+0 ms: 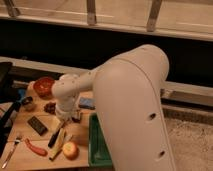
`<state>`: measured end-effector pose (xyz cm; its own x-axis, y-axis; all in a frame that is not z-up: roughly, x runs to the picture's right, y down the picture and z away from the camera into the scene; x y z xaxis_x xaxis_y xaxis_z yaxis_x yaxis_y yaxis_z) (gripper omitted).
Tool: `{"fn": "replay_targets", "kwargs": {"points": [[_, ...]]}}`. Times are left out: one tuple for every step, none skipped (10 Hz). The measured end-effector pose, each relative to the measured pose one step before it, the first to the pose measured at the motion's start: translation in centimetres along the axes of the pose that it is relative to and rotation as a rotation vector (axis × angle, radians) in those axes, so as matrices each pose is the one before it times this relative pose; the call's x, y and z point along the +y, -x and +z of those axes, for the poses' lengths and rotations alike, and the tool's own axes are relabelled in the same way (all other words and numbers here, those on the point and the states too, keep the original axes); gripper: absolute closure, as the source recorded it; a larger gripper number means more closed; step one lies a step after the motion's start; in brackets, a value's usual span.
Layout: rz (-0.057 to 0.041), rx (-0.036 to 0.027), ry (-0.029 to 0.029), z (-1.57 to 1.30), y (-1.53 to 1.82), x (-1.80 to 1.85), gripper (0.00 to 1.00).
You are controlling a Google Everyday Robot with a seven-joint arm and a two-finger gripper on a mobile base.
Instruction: Place banana in metal cup
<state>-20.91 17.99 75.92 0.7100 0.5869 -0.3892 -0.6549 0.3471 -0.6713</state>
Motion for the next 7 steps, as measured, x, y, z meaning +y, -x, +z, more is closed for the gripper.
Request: {"fn": "replay_targets", "kwargs": {"points": [[-0.00212,0.00121,0.02260,0.700,-0.089,0.293,0.20],[-0.00055,0.00123,0.02131,0.691,-0.149,0.254,0.20],[-0.00809,0.00526,0.02284,0.892,0.019,0.733,0.20],[-0.01222,0.00896,0.02419,1.040,0.269,0.784,0.20],[-0.00637,0.00303,0.01504,0.571,0.296,0.333,0.20],[-0.01009,0.01639,0.01354,0.877,0.288,0.477,0.20],[-0.01752,0.01168,0.01143,0.792,0.668,0.831,0.21]]}}
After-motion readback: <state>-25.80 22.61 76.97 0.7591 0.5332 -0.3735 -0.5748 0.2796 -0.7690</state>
